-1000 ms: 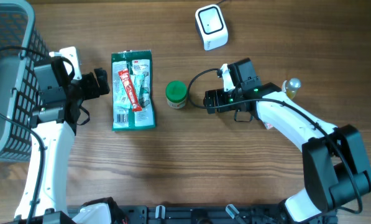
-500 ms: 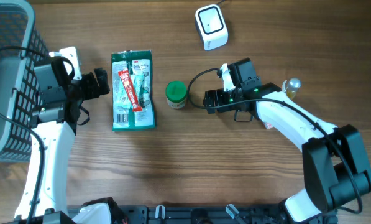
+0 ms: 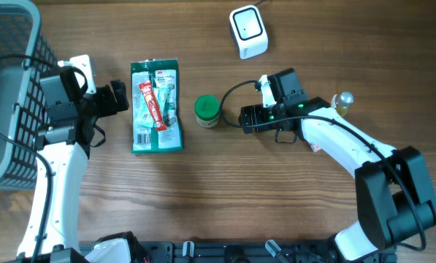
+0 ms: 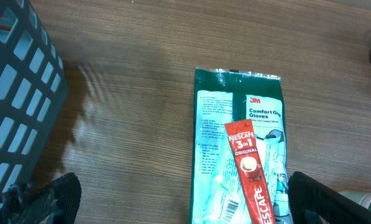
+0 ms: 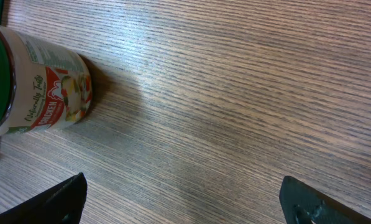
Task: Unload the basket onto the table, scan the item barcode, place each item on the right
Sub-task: 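Move the right gripper to the green-lidded jar and grasp it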
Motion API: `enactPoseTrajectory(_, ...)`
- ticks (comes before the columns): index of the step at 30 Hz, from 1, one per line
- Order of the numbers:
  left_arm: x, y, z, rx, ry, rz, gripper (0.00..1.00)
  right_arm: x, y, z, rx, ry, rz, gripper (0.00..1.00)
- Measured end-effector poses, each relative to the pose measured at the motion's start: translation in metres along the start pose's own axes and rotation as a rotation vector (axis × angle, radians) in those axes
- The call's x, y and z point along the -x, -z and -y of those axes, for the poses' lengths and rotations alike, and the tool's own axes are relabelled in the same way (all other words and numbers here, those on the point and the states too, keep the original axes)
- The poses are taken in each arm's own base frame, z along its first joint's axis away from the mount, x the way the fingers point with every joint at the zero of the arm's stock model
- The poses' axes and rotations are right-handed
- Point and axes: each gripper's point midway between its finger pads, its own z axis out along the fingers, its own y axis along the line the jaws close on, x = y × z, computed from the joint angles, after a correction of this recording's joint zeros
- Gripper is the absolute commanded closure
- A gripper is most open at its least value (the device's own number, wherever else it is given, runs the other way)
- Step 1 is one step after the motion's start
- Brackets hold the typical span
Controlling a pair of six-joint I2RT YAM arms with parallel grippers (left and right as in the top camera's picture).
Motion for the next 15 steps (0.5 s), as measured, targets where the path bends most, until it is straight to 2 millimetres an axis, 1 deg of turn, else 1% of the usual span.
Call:
enactPoseTrajectory(11,0.0002,0.0001,0.0000,0.000,0.000,0.000,0.00,0.0000,0.0000,0.0000,0.000,0.000,0.000,0.00)
enactPoseTrajectory(15,0.0002,0.0001,0.0000,0.000,0.000,0.000,0.00,0.0067,0.0001,-0.0014,0.006,0.006,0.027,0.00)
